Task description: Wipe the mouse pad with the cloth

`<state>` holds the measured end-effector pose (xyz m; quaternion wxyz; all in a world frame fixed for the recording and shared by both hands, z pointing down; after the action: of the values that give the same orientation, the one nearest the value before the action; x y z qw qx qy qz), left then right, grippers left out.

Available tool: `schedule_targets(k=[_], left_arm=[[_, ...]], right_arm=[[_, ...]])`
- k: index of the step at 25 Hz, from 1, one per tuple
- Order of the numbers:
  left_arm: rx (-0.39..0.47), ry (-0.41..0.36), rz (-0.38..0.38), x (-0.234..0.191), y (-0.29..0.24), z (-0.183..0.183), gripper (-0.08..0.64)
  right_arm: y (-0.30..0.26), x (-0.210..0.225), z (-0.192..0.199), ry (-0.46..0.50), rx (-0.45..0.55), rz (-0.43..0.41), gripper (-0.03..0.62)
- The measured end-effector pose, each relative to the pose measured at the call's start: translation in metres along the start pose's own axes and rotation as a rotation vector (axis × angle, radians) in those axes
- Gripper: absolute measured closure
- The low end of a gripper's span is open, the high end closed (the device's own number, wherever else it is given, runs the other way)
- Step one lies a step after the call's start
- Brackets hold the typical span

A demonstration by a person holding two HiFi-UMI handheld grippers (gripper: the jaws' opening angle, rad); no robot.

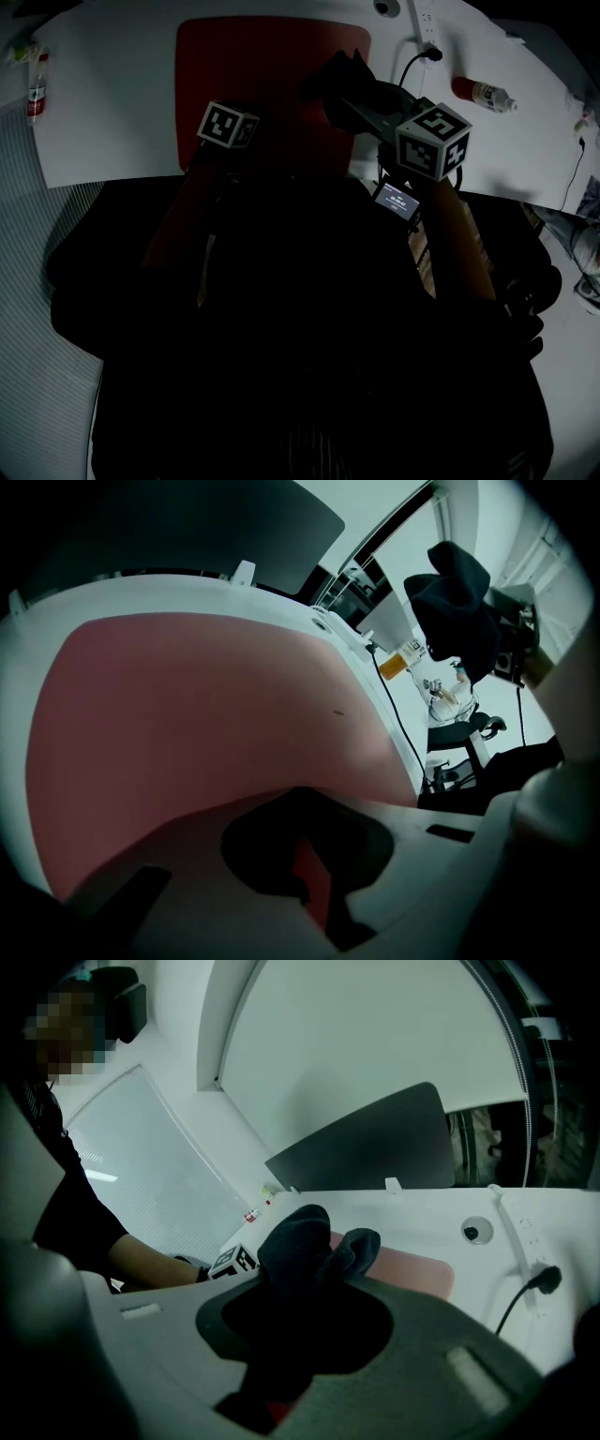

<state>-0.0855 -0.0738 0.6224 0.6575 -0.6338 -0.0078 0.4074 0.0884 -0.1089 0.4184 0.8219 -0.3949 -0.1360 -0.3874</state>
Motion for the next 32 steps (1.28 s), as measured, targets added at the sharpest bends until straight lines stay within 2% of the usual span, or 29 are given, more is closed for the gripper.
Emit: schedule_targets(k=[7, 12, 16, 20, 26, 32], left_arm=[[0.033, -0.023, -0.001, 0.003, -0.001, -0.004, 0.554], [0.044, -0.023, -0.026, 0.002, -0.001, -0.003, 0.554], [0.042, -0.052, -0.042, 0.002, -0.001, -0.005, 0.554], [0.03, -0.1, -0.073, 0.004, 0.0, -0.006, 0.554], [0.051, -0.09, -0.076, 0.002, -0.001, -0.009, 0.554], [0.041, -0.087, -0.079, 0.001, 0.0, -0.006, 0.554]], right_arm=[[-0.029, 0.011, 0.029, 0.054, -0.099, -0.016, 0.503], [-0.071, 0.028, 0.079, 0.004, -0.197, -0.036, 0.505], [-0.094, 0.041, 0.11, 0.054, -0.308, -0.013, 0.503], [-0.102, 0.045, 0.122, 0.097, -0.361, -0.034, 0.505], [-0.108, 0.067, 0.141, 0.092, -0.432, -0.06, 0.505], [-0.114, 0.07, 0.143, 0.118, -0.487, -0.098, 0.506]])
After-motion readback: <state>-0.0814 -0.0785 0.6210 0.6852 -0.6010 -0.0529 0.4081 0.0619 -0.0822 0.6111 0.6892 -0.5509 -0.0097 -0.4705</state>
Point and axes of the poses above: the fingertips, and each gripper's own axes: y backward along the fingers, x to its right, z out of its underside, the point moved 3 cm from there along y, backward along the fingers, and after that the axes turned 3 degrees about y, right-handed, at the moved point
